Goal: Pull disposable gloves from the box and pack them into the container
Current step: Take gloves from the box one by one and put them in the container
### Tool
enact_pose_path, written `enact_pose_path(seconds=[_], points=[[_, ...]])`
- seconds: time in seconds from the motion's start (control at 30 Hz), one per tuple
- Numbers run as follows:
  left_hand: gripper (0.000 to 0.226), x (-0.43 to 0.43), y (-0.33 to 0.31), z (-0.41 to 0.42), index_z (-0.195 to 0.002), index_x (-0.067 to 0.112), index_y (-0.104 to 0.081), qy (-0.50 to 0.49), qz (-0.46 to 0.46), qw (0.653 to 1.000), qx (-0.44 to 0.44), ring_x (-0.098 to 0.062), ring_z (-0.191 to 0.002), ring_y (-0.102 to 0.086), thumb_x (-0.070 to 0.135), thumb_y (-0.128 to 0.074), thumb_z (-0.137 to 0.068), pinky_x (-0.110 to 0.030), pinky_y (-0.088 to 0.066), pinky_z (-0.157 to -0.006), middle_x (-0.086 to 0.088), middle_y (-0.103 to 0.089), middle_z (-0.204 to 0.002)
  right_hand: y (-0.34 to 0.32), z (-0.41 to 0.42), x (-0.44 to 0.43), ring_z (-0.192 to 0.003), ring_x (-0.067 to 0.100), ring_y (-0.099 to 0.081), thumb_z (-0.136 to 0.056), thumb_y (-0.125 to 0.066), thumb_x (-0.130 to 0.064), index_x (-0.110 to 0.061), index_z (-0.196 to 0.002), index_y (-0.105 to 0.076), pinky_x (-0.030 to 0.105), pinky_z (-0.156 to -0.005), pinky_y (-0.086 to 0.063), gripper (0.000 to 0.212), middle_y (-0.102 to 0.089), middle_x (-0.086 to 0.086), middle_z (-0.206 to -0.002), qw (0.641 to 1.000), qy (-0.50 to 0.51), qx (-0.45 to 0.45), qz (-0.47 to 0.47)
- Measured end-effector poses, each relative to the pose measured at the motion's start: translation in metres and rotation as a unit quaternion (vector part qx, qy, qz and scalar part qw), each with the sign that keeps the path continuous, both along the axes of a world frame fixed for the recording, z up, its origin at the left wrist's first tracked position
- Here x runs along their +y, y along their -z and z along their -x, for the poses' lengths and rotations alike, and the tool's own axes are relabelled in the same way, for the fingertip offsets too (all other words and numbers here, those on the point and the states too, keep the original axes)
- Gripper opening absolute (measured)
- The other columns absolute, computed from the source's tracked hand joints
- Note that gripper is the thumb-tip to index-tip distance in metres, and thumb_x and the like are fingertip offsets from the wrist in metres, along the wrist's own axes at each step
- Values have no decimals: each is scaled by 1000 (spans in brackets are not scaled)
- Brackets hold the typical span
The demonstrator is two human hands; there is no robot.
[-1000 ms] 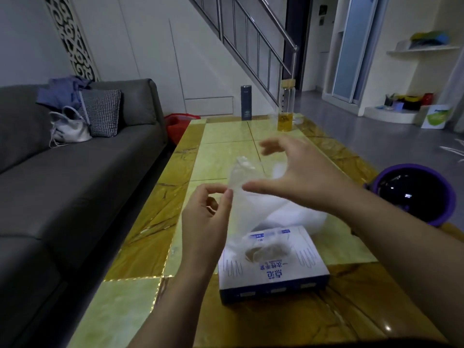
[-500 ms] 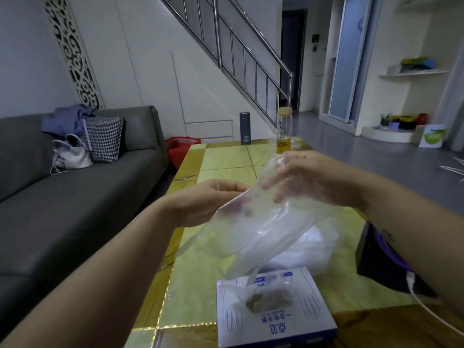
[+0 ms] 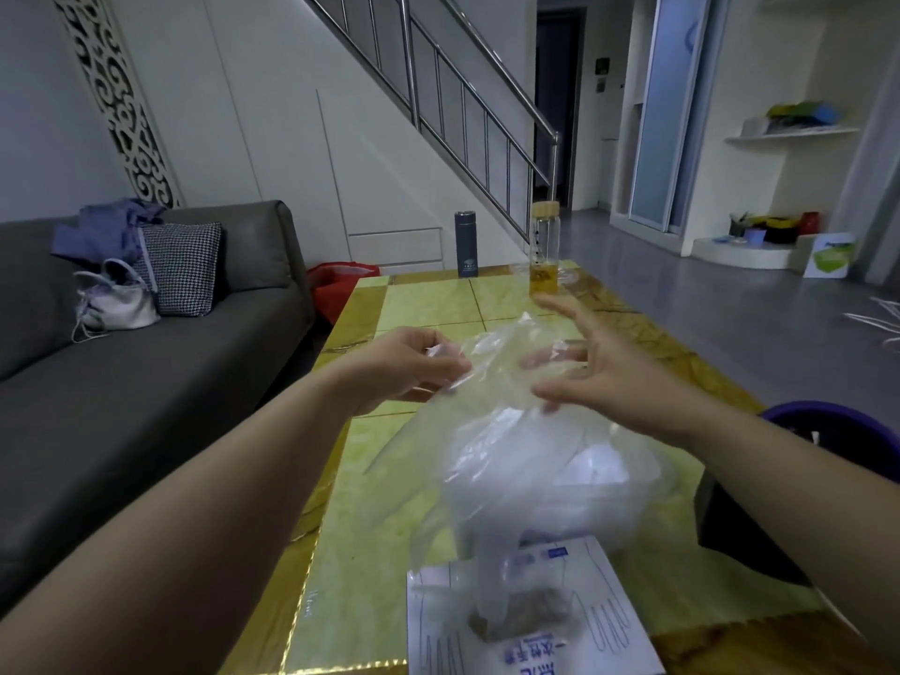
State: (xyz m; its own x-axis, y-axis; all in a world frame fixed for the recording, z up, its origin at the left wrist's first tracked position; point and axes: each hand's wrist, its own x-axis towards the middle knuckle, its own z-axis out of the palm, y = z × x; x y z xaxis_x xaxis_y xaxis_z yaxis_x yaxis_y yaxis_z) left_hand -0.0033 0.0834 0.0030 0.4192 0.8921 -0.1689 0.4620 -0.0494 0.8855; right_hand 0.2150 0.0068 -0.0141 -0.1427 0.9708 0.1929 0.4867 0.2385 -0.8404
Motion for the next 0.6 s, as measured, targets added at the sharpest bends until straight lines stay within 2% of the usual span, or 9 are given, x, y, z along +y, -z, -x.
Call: enact_pose_path(seconds=[0.07, 0.13, 0.17, 0.27, 0.3, 0.33, 0.4, 0.5, 0.6], points=[[22, 11, 4, -2, -104, 11, -61, -11, -4, 1000, 25, -12, -81, -64, 21, -67, -86, -23, -53, -75, -3, -67, -95, 3, -3, 2, -78, 10, -69, -85, -67, -7, -34, -122, -55, 22, -77, -55, 48, -67, -1, -112, 998, -24, -46, 25], [20, 21, 11, -1, -103, 12, -63, -48, -46, 996, 66, -10, -80, -62, 24, -65, -88, -23, -50, -73, 0, -67, -91, 8, -7, 8, -82, 3, -66, -86, -66, -6, -29, -117, -62, 16, -73, -51, 39, -66, -7, -118, 995, -8, -82, 53], [19, 28, 15, 0, -103, 11, -64, -88, -87, 989, 81, -8, -78, -61, 25, -64, -89, -22, -49, -69, 2, -67, -89, 13, -11, 14, -92, 2, -64, -85, -67, -8, -27, -121, -62, 14, -78, -46, 41, -63, -9, -123, 993, 19, -97, 65], [18, 39, 26, 8, -107, 16, -63, -252, -267, 924, 107, -11, -85, -60, 24, -60, -92, -28, -53, -73, 2, -66, -101, 27, -22, 28, -120, 12, -52, -82, -71, -9, -19, -130, -58, 21, -91, -39, 51, -55, -4, -135, 979, 97, -155, 92], [16, 35, 27, 6, -108, 20, -63, -264, -329, 899, 115, -9, -87, -59, 22, -59, -92, -31, -54, -78, 4, -64, -106, 32, -25, 32, -123, 15, -50, -81, -71, -9, -17, -132, -56, 22, -93, -39, 53, -53, -2, -137, 972, 110, -182, 101], [17, 28, 29, 0, -108, 23, -62, -234, -375, 889, 121, -7, -86, -58, 20, -58, -93, -30, -53, -79, 8, -63, -107, 38, -26, 35, -124, 17, -50, -81, -71, -9, -15, -133, -54, 23, -94, -40, 56, -53, 0, -138, 964, 118, -214, 110], [21, 6, 35, -20, -112, 26, -62, -69, -392, 901, 169, -2, -85, -56, 21, -57, -93, -24, -51, -80, 10, -61, -108, 45, -25, 39, -123, 19, -51, -82, -69, -9, -11, -136, -51, 25, -94, -43, 57, -52, 4, -139, 946, 127, -273, 123], [39, -20, 55, -48, -132, 28, -52, 163, -274, 885, 339, -11, -112, -54, 36, -54, -94, -29, -45, -97, 5, -53, -133, 54, -19, 41, -115, 22, -56, -85, -65, -15, -9, -129, -58, 30, -94, -48, 45, -58, 6, -130, 914, 136, -360, 126], [48, -19, 67, -59, -141, 27, -42, 224, -185, 851, 437, -18, -129, -43, 44, -44, -97, -31, -33, -104, 2, -43, -146, 57, -13, 35, -110, 20, -55, -86, -61, -30, -21, -119, -62, 36, -94, -39, 34, -60, -1, -121, 852, 150, -490, 104]])
